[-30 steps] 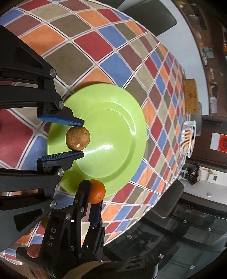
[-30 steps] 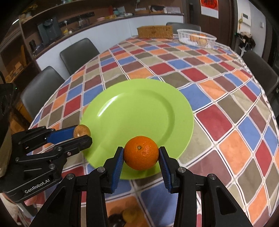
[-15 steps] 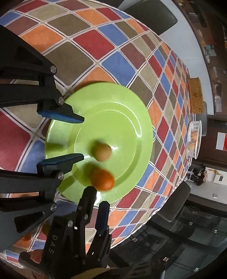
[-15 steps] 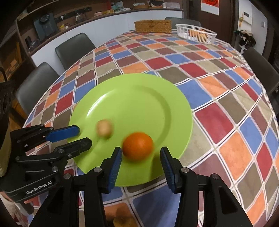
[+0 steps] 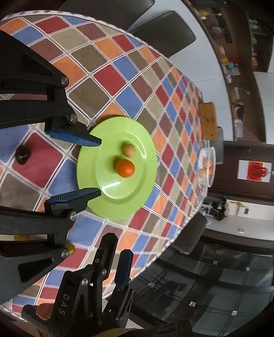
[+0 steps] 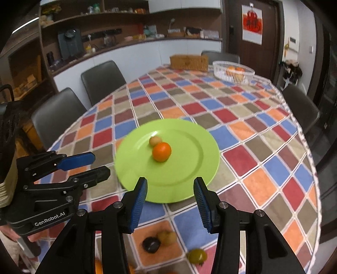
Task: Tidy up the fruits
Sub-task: 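Withdraw both open grippers from the plate back toward the fruits, then grasp the tangerine with the left gripper while the right gripper grasps the green lime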
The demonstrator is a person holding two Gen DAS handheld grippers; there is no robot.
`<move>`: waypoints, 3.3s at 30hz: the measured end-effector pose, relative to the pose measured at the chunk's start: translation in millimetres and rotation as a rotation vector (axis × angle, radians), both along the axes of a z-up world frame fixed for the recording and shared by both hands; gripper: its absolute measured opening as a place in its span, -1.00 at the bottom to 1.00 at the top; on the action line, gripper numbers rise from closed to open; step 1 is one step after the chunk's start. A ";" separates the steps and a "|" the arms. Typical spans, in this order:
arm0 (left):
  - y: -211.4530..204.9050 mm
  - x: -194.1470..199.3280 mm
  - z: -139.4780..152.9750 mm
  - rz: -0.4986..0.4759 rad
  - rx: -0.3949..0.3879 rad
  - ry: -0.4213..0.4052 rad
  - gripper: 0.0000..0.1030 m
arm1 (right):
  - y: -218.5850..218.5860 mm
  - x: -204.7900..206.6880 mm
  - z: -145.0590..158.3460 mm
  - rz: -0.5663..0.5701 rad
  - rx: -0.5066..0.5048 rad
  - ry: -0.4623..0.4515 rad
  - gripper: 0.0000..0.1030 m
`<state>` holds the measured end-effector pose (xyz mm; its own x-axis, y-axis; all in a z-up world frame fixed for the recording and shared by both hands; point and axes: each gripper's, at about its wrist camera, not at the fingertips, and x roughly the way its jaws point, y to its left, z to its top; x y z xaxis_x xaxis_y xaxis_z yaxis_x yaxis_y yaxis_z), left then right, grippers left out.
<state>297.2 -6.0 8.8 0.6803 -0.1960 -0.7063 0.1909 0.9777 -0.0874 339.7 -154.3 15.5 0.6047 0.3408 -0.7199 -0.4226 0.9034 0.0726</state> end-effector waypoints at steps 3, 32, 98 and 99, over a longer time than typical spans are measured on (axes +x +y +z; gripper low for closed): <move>-1.2 -21.7 14.9 -0.006 -0.006 -0.038 -0.09 | -2.3 -22.0 15.2 0.003 0.010 -0.043 0.02; -17.7 -177.7 18.7 0.011 0.049 -0.173 0.37 | -20.2 -180.2 16.9 0.030 -0.032 -0.244 0.27; -36.9 -136.0 -94.1 -0.104 0.082 0.078 -0.25 | 2.4 -139.5 -96.7 0.165 -0.183 -0.030 -0.39; -37.0 -136.0 -94.1 -0.104 0.082 0.077 -0.25 | 2.5 -139.3 -97.0 0.165 -0.183 -0.027 -0.40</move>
